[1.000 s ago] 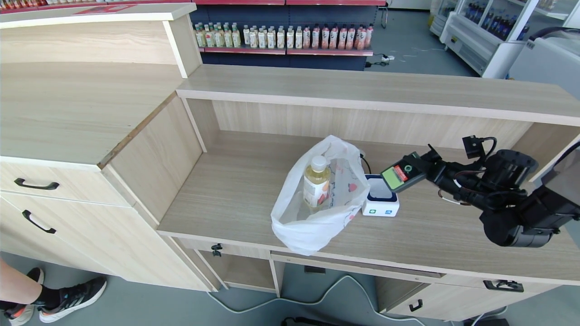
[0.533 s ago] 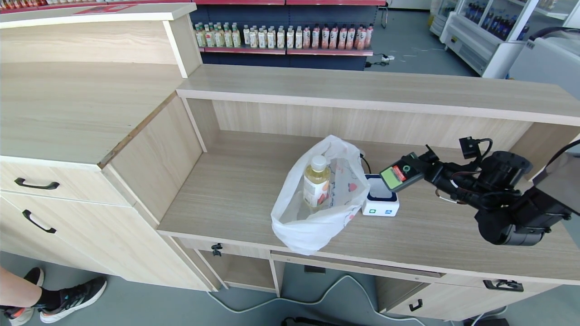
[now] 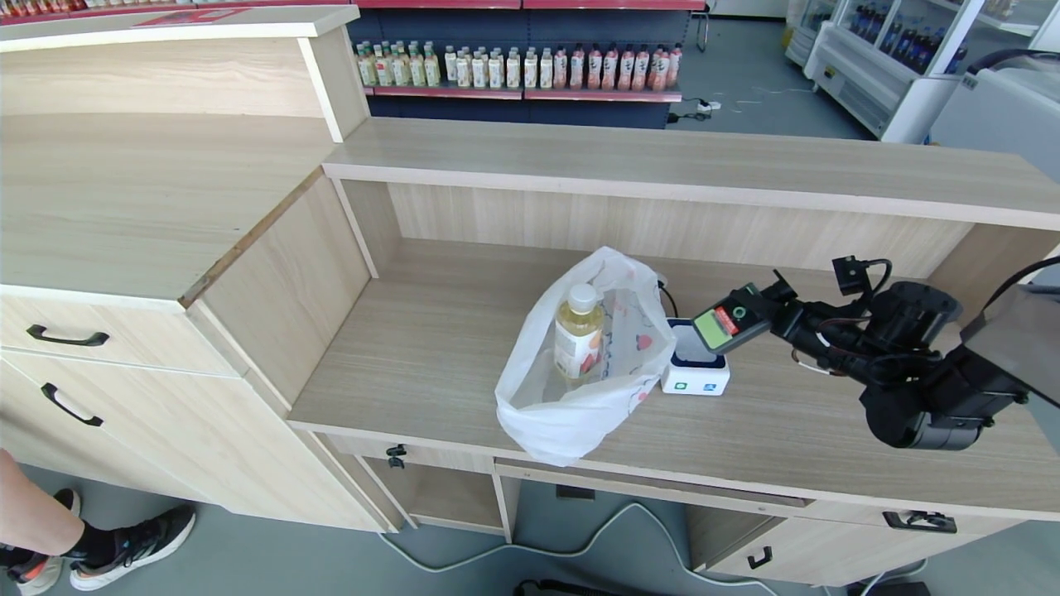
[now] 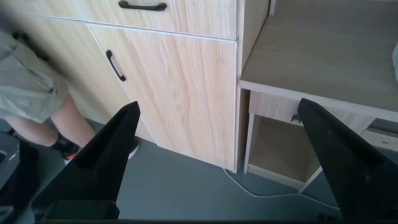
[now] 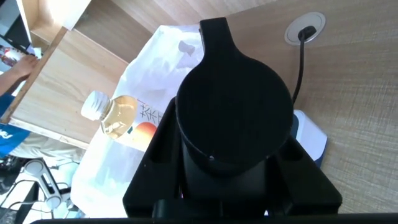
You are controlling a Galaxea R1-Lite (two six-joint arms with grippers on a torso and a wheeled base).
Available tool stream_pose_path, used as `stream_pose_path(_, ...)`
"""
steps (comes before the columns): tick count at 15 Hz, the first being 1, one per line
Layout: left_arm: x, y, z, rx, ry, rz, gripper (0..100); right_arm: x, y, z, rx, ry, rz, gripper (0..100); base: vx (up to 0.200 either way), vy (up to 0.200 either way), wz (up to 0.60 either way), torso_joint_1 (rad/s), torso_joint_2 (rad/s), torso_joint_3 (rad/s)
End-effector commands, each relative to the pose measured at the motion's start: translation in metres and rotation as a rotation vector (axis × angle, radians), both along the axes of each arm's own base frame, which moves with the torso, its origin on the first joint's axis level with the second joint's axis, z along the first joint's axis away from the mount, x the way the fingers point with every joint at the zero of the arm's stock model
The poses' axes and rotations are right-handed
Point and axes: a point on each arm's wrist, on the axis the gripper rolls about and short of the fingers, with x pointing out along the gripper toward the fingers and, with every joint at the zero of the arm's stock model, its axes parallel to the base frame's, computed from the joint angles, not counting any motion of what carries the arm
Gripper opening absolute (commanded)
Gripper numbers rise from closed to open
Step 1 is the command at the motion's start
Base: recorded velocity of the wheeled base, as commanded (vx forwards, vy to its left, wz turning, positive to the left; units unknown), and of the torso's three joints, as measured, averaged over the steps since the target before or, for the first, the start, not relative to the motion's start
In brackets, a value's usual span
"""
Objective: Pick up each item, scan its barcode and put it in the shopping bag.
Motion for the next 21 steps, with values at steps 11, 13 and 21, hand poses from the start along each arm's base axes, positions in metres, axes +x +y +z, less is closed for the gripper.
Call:
stream_pose_path(11,0.000,0.000,0.000,0.006,0.001,0.001,100,0.010,0.010,-0.002,0.004,-0.011,0.026,0,0.000,0.000,0.00,0.000,0.00,0.000)
stream_pose_path(13,0.000,0.000,0.000,0.006,0.003,0.001,100,0.014,0.012,-0.003,0.007,-0.016,0.033,0,0.000,0.000,0.00,0.000,0.00,0.000)
stream_pose_path(21,0.000,0.000,0.000,0.004,0.002,-0.002,100,0.018,0.017,-0.005,0.007,-0.022,0.045,0,0.000,0.000,0.00,0.000,0.00,0.000)
